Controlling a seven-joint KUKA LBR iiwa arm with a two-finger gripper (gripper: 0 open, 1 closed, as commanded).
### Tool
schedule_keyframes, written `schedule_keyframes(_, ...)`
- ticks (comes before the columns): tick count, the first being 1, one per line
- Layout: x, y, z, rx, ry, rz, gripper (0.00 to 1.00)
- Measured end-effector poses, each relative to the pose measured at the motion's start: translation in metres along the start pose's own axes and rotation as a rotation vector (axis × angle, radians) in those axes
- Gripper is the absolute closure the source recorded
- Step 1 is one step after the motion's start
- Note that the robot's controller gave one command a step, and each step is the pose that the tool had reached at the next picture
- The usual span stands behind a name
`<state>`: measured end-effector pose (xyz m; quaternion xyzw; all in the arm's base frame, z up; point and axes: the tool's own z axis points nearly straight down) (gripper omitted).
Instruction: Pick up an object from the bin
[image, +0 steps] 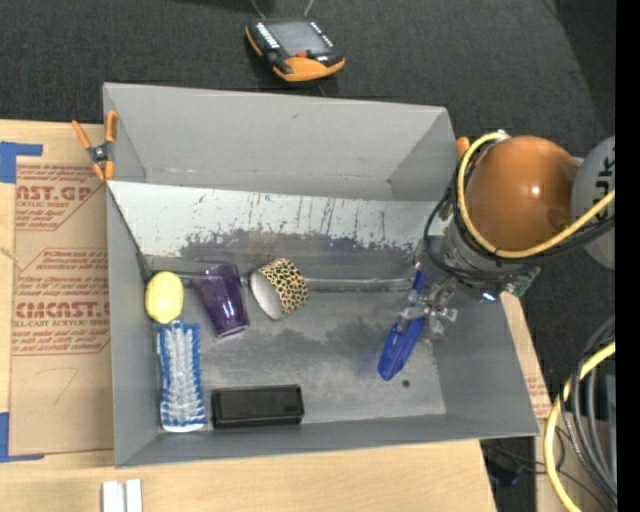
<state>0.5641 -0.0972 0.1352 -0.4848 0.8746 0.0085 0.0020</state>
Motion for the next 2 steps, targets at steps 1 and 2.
schedule_keyframes(1, -0.003, 0.016, 0.003, 0.001, -0.004, -0.010, 1.00)
schedule_keyframes(2, 0.009, 0.002, -0.093, -0.002, -0.002, -0.004, 1.00)
